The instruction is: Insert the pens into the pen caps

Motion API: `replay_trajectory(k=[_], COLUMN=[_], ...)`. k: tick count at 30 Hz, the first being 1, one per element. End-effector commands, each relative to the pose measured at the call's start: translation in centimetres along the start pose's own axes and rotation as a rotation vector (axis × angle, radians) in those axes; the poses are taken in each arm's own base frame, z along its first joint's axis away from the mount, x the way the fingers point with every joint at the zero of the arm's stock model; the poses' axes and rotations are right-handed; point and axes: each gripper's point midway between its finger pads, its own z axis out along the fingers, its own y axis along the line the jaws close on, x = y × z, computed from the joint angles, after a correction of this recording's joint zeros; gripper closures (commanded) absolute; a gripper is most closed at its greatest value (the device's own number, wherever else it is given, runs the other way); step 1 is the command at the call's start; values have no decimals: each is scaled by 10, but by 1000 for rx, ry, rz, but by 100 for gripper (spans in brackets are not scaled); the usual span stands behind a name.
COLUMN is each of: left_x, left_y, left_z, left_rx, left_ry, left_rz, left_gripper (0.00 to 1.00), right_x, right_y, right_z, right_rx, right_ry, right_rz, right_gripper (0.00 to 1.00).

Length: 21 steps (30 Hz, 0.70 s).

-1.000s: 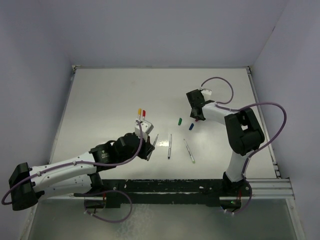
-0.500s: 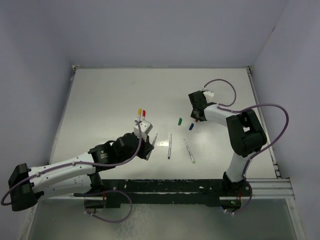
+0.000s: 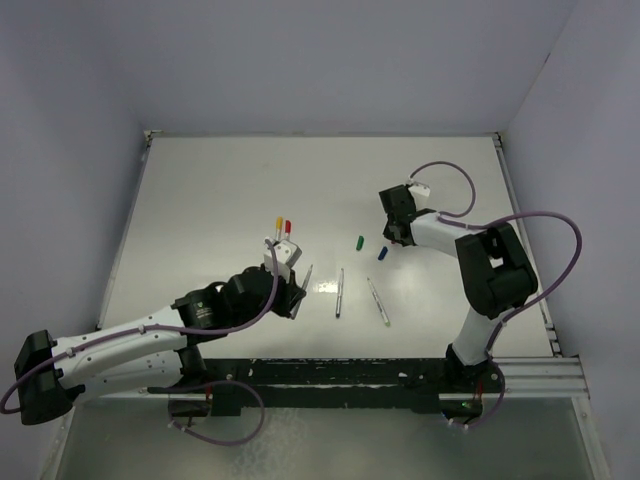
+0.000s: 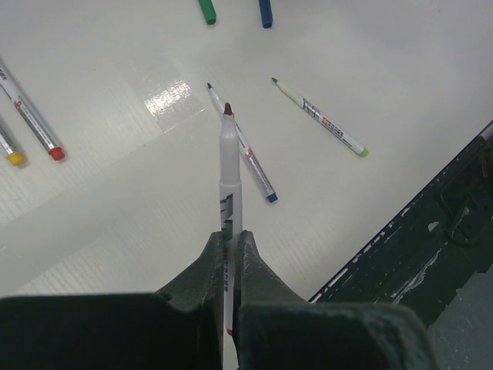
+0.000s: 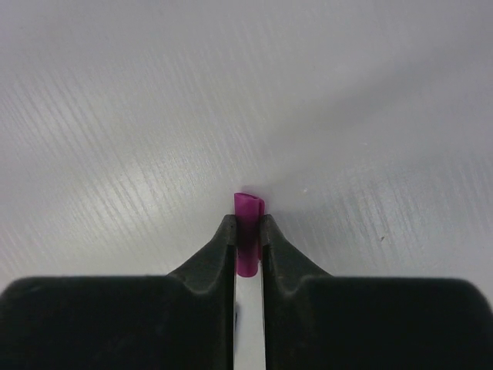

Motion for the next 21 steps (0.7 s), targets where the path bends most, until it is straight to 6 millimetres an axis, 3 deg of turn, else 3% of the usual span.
replay_trajectory(k=[1, 4, 8, 11, 13, 17, 21], left_x=[-8, -9, -9, -11, -11, -20, -34], left_y=[-2, -3, -3, -4, -6, -12, -20], left_z=[-1, -1, -2, -1, 1, 5, 7], left_rx=[2, 3, 2, 7, 15, 44, 82], left_ry=[-29, -31, -34, -40, -41, -74, -139], left_rz=[-6, -7, -8, -7, -1, 19, 27], left_gripper=[100, 100, 100, 100, 100, 100, 100], right_x=[41, 36, 32, 13, 8, -27, -63], right_y=[-21, -17, -16, -8, -13, 8, 33], right_z=[7, 6, 0, -13, -22, -57, -117], right_rx=[72, 67, 42, -4, -8, -184, -432], right_ry=[142, 147, 136, 81, 52, -71, -229], right_rz=[-67, -91, -94, -84, -100, -106, -97], right_gripper=[91, 100, 100, 100, 100, 100, 100])
